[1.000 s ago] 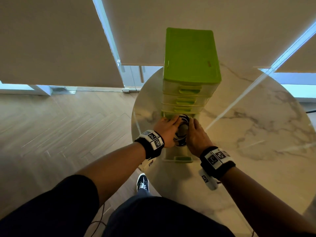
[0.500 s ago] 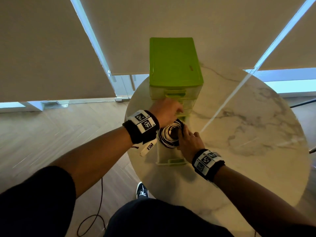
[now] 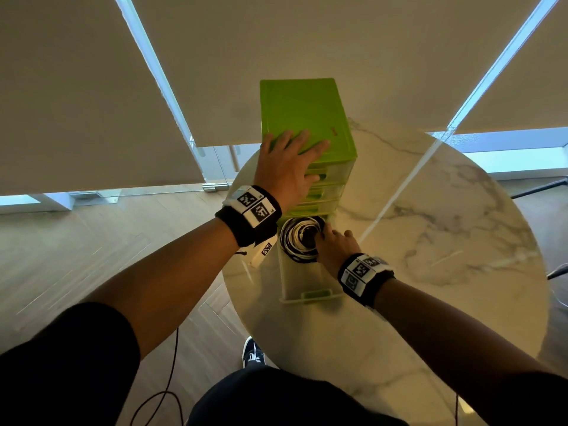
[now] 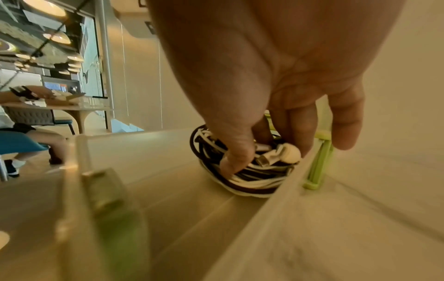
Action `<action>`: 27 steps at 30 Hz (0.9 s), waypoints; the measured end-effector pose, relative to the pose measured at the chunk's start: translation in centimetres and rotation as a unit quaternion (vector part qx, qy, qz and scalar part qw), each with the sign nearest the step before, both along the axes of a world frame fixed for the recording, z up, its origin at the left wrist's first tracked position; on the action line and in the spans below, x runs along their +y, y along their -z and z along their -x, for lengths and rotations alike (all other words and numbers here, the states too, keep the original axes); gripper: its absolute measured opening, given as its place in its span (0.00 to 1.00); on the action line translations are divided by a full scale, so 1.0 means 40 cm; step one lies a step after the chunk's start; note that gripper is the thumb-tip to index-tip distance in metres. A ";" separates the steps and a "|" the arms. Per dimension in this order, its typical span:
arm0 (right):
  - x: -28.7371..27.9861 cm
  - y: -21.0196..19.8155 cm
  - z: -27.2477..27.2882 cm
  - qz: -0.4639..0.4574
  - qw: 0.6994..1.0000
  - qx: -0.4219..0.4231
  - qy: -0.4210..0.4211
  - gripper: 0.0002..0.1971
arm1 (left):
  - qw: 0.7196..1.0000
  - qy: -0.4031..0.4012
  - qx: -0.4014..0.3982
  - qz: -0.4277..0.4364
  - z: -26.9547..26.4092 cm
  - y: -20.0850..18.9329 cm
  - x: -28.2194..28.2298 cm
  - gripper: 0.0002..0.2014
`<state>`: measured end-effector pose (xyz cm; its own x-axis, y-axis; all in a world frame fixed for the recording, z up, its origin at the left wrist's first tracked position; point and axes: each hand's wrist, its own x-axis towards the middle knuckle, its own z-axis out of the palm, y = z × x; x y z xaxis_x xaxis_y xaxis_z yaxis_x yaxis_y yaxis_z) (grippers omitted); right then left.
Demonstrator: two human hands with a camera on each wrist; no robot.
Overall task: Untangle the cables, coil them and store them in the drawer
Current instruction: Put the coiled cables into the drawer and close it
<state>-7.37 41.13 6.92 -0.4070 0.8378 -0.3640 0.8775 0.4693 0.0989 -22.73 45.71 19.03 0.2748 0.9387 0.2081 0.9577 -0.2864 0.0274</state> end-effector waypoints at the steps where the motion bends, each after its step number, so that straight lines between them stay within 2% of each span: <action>1: 0.016 -0.001 0.003 -0.007 1.000 -0.008 -0.004 0.22 | 1.000 -0.004 0.002 -0.004 -0.001 -0.002 0.002 0.31; 6: 0.049 -0.010 0.021 -0.056 0.997 -0.043 -0.029 0.18 | 1.000 -0.010 0.002 -0.009 0.000 -0.001 0.001 0.31; 11: 0.024 -0.021 -0.010 -0.088 0.995 -0.016 -0.042 0.15 | 1.000 -0.009 0.008 -0.015 0.001 -0.001 0.006 0.31; 15: 0.015 -0.017 -0.026 -0.045 0.994 0.032 -0.090 0.19 | 1.000 -0.012 0.008 -0.015 0.001 0.003 0.009 0.31; 19: 0.052 -0.036 0.007 -0.058 0.996 0.033 -0.056 0.17 | 1.000 -0.004 -0.005 -0.019 0.001 0.007 0.007 0.31; 21: 0.059 -0.034 0.022 -0.049 0.996 0.066 -0.034 0.16 | 1.000 0.013 -0.024 -0.013 0.014 0.003 0.010 0.33; 23: 0.055 -0.031 0.007 0.004 0.988 0.152 0.008 0.20 | 0.996 0.033 -0.078 -0.012 0.042 0.003 0.001 0.39; 24: 0.051 -0.030 -0.013 0.024 0.977 0.209 0.037 0.22 | 0.991 0.026 -0.131 -0.016 0.059 0.010 -0.009 0.43; 26: 0.040 -0.021 -0.071 0.044 0.945 0.304 0.116 0.25 | 0.966 -0.034 -0.256 -0.030 0.089 0.039 -0.046 0.51; 27: 0.033 -0.014 -0.103 0.071 0.933 0.316 0.160 0.30 | 0.946 -0.077 -0.313 -0.024 0.102 0.074 -0.069 0.53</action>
<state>-3.24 42.46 7.49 -0.3155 0.9144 -0.2535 0.8371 0.1424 -0.5282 -26.80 42.93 16.09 -0.0549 0.9431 0.3279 0.7889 -0.1604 0.5932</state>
